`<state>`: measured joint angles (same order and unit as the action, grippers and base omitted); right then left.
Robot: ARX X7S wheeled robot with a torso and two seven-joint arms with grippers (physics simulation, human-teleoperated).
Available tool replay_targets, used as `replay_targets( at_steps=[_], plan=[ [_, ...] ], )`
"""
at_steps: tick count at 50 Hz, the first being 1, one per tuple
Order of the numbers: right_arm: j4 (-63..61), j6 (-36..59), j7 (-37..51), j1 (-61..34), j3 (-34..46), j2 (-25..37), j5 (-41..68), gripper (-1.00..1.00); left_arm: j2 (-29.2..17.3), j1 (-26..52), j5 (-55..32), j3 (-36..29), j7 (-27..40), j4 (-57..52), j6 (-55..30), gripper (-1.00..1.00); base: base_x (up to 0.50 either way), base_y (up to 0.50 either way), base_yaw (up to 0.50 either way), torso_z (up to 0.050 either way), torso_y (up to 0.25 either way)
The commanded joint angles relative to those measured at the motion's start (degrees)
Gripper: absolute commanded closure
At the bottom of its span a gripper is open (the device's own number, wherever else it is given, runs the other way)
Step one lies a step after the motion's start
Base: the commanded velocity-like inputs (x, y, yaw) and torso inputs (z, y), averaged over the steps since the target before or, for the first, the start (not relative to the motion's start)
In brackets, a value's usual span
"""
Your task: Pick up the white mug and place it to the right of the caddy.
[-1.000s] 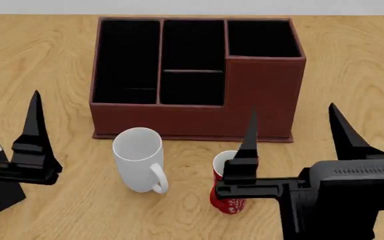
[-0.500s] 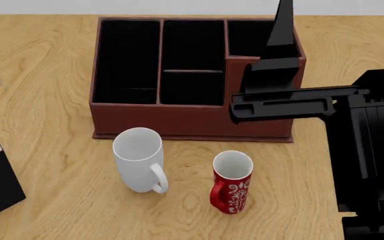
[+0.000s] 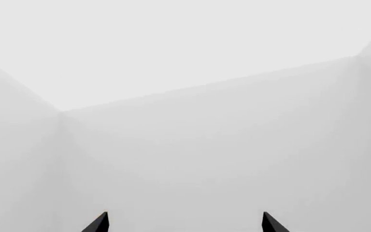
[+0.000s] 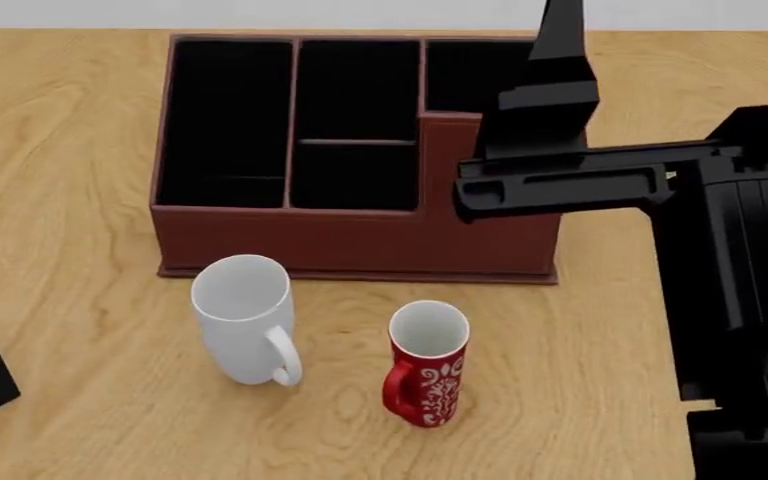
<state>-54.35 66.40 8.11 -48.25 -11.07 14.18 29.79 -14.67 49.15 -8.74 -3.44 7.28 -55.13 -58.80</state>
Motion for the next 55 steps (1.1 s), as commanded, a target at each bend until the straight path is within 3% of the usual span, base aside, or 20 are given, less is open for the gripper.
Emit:
replay_targets(
  at_steps=[1, 18, 55],
  plan=[
    [0.81, -1.29, 0.36, 0.27, 0.60, 0.39, -0.10, -1.00, -0.61, -0.15, -0.01, -0.50, 0.42, 0.08, 0.48, -1.00, 0.00, -0.23, 0.00, 0.000, 0.000],
    [1.42, -1.13, 1.80, -0.15, 0.01, 0.28, 0.46, -1.00, -1.25, -0.15, -0.35, -0.45, 0.66, 0.58, 0.95, -1.00, 0.02, -0.01, 0.00, 0.000, 0.000],
    [1.53, -2.68, 2.08, 1.60, -1.91, 1.13, 2.98, -1.00, -2.07, 1.67, -0.53, -2.74, 2.25, -0.20, -0.56, -1.00, 0.34, 0.00, 0.00, 0.000, 0.000]
  ],
)
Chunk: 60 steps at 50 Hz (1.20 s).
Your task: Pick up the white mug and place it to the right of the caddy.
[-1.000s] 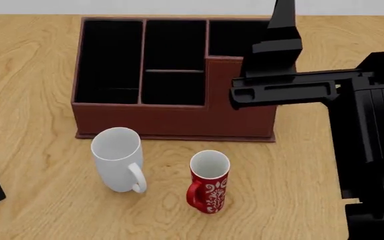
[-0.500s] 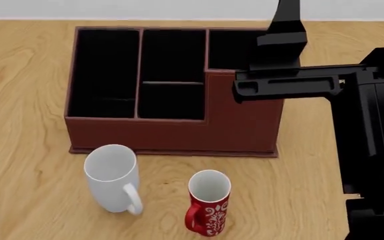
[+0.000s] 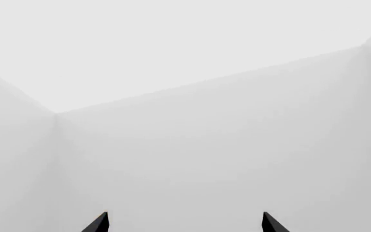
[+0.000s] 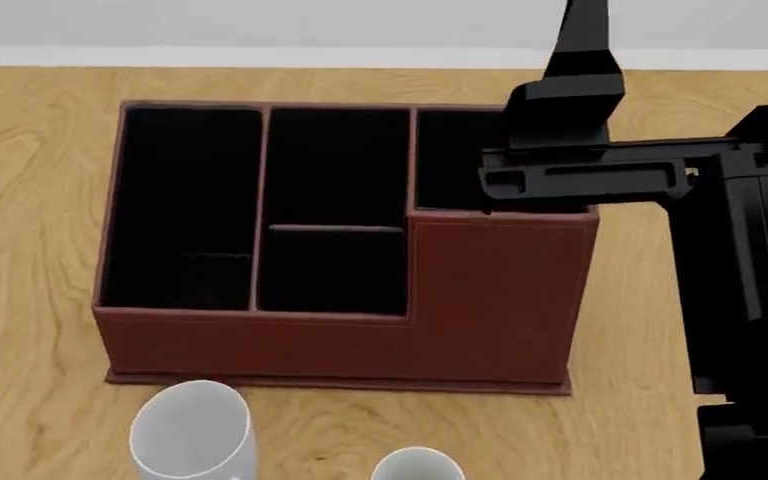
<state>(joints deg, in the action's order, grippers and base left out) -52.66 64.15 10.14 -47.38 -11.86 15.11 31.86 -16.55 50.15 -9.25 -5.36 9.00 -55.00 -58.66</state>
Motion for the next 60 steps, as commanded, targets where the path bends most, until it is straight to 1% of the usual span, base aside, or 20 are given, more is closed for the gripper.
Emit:
replay_targets(
  at_steps=[1, 19, 26, 31, 37, 38, 40, 41, 44, 45, 46, 50, 53, 57, 60],
  plan=[
    [-0.23, -0.34, 0.08, 0.77, -1.34, 0.20, 1.09, -1.00, -0.21, 0.73, -0.05, -0.90, 0.57, -0.41, -0.80, -1.00, 0.34, 0.00, 0.00, 0.000, 0.000],
    [-1.10, -0.18, 0.77, 1.71, -2.65, 1.03, 2.41, -1.00, -0.25, 1.77, -0.50, -1.57, 1.38, -1.24, -2.32, -1.00, 0.35, 0.00, 0.00, 0.000, 0.001],
    [-2.01, 0.84, 1.40, 1.47, -3.36, 1.42, 3.39, -1.00, -0.41, 1.71, -0.76, -1.35, 1.69, -2.00, -3.08, -1.00, 0.04, 0.00, 0.00, 0.000, 0.002],
    [-3.56, 5.11, 2.67, -0.19, -4.17, 1.87, 5.72, -1.00, -0.68, 1.54, -1.04, -0.90, 1.80, -2.56, -3.51, -1.00, 0.00, 0.00, 0.00, 0.000, 0.000],
    [-7.01, 18.93, 6.72, -6.65, -8.21, 0.70, 14.90, -1.00, -1.03, 0.84, -1.22, -0.43, 1.95, -2.54, -3.05, -1.00, 0.00, 0.00, 0.00, 0.000, 0.000],
    [-7.19, 21.07, 8.30, -7.94, -9.03, 0.72, 17.88, -1.00, -1.07, 0.63, -1.26, -0.29, 1.96, -2.47, -2.86, -1.00, 0.00, 0.00, 0.00, 0.000, 0.000],
    [-6.87, 25.62, 14.15, -10.60, -10.31, 1.11, 25.19, -1.00, -1.17, 0.28, -1.33, 0.00, 1.95, -2.29, -2.49, -1.00, 0.00, 0.00, 0.00, 0.000, 0.000],
    [-6.16, 25.72, 17.71, -11.26, -10.60, 1.72, 29.96, -1.00, -1.24, 0.13, -1.35, 0.13, 1.97, -2.30, -2.40, -1.00, 0.00, 0.00, 0.00, 0.000, 0.000],
    [1.08, 25.39, 37.79, -14.07, -9.53, 5.05, 52.33, -1.00, -1.50, -0.11, -1.53, 0.55, 1.94, -2.44, -2.41, -1.00, 0.00, 0.00, 0.00, 0.000, 0.000],
    [4.03, 24.03, 45.35, -14.99, -7.57, 6.58, 60.08, -1.00, -1.65, -0.22, -1.58, 0.77, 1.92, -2.49, -2.42, -1.00, 0.00, 0.00, 0.00, 0.000, 0.000],
    [5.71, 22.57, 50.77, -16.17, -4.81, 8.25, 65.24, -1.00, -1.80, -0.34, -1.62, 1.05, 1.91, -2.60, -2.45, -1.00, 0.00, 0.00, 0.00, 0.000, 0.000],
    [7.94, 17.25, 59.81, -18.57, 1.54, 11.33, 75.40, -1.00, -2.27, -0.63, -1.85, 1.98, 1.88, -2.82, -2.62, -1.00, 0.00, 0.00, 0.00, 0.000, 0.000],
    [10.16, 14.46, 65.55, -20.40, 8.77, 13.61, 81.58, -1.00, -2.58, -0.45, -2.09, 2.47, 1.88, -3.22, -3.19, -1.00, 0.00, 0.00, 0.00, 0.000, 0.000],
    [11.88, 11.77, 69.10, -21.41, 14.95, 14.56, 86.43, -1.00, -2.88, -0.58, -2.22, 2.63, 2.10, -3.35, -3.23, -1.00, 0.00, 0.00, 0.00, 0.000, 0.000],
    [12.60, 11.30, 69.38, -21.73, 17.70, 14.26, 87.81, -1.00, -2.99, -0.52, -2.43, 2.93, 2.21, -3.44, -3.33, -1.00, 0.00, 0.00, 0.00, 0.000, 0.000]
  ],
)
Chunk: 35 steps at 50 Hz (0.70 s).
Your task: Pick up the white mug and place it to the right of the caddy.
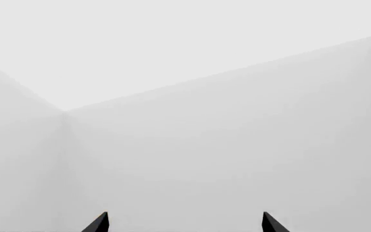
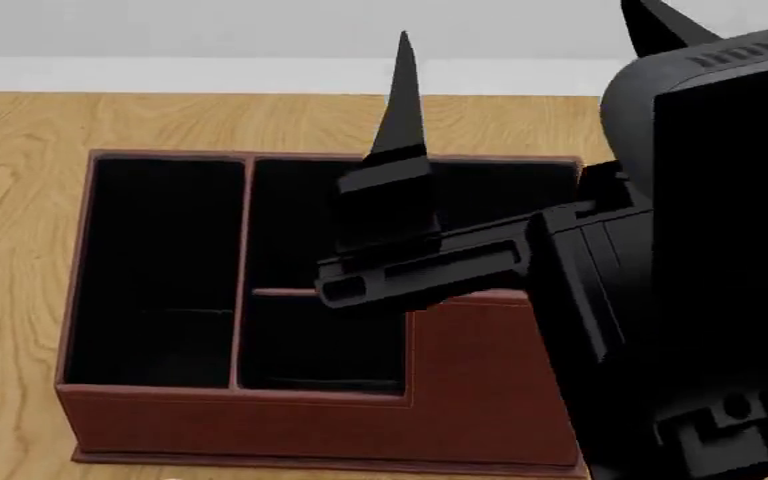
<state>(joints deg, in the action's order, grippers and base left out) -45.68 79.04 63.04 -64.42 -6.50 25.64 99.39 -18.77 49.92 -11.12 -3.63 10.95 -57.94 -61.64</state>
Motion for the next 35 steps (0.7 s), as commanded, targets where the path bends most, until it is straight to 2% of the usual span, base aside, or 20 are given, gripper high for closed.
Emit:
replay_targets(
  at_steps=[1, 8, 14, 35],
  plan=[
    [5.73, -3.61, 16.54, -4.89, 13.03, 3.70, 20.50, -1.00, -0.82, -0.22, -0.65, 1.28, 0.29, -0.53, -0.40, -1.00, 0.00, 0.00, 0.00, 0.000, 0.000],
    [7.90, -6.27, 16.90, -4.40, 18.27, 2.46, 24.28, -1.00, -1.20, -0.48, -0.91, 1.64, 0.63, -0.38, -0.01, -1.00, 0.00, 0.00, 0.00, 0.000, 0.000],
    [9.58, -3.89, 15.73, -4.13, 24.64, -0.04, 23.59, -1.00, -1.66, -0.90, -1.08, 2.07, 0.89, -0.43, 0.30, -1.00, 0.00, 0.00, 0.00, 0.000, 0.000],
    [11.52, -2.67, 12.85, 0.80, 32.05, -2.03, 22.09, -1.00, -2.39, -1.25, -2.07, 2.34, 1.86, -0.31, 0.84, -1.00, 0.00, 0.00, 0.00, 0.000, 0.000]
  ],
)
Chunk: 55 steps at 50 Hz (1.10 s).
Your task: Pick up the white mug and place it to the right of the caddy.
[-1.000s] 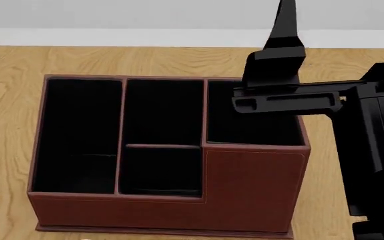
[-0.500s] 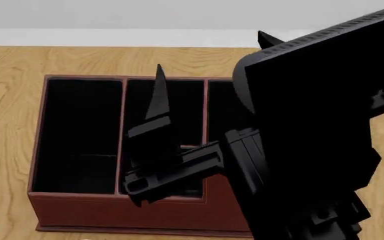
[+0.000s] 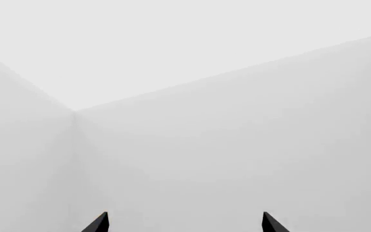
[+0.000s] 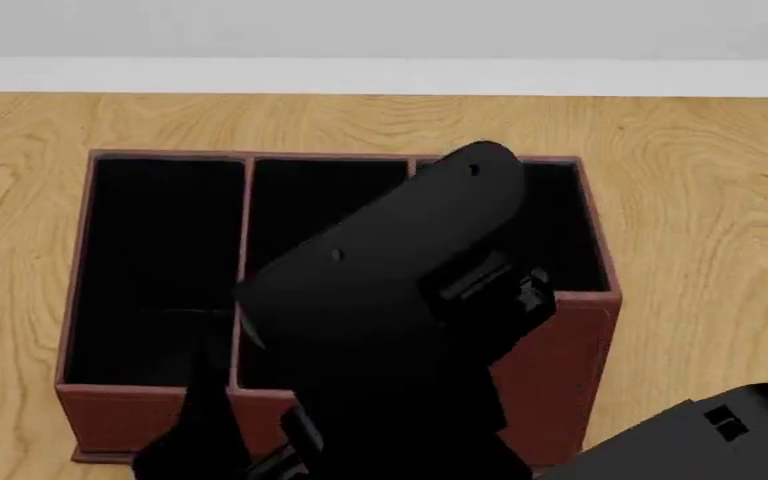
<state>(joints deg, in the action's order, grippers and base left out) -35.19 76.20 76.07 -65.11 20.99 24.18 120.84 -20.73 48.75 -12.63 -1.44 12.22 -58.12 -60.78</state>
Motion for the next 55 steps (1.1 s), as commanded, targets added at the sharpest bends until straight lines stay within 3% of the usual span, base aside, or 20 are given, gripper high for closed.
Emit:
replay_targets(
  at_steps=[1, 21, 39, 55],
  plan=[
    [1.02, 0.17, -0.20, 1.61, 4.94, -0.56, 0.75, -1.00, -0.45, -0.06, -0.65, 0.08, 0.67, -0.14, -0.01, -1.00, 0.00, 0.00, 0.00, 0.000, 0.000],
    [0.64, -1.06, 0.55, 3.55, 11.51, 0.33, 2.95, -1.00, -1.08, 0.05, -1.54, -1.14, 2.07, 0.14, 0.06, -1.00, 0.00, 0.00, 0.00, 0.000, 0.000],
    [1.53, -6.61, 6.26, -4.02, 22.35, 1.75, 13.58, -1.00, -1.61, 0.49, -1.52, -3.04, 3.27, 0.76, 0.21, -1.00, 0.00, 0.00, 0.00, 0.000, 0.000],
    [7.24, -8.63, 5.78, -9.53, 28.78, 1.09, 18.04, -1.00, -2.40, -0.26, -1.95, -2.73, 3.82, 1.04, 1.08, -1.00, 0.00, 0.00, 0.00, 0.000, 0.000]
  ],
)
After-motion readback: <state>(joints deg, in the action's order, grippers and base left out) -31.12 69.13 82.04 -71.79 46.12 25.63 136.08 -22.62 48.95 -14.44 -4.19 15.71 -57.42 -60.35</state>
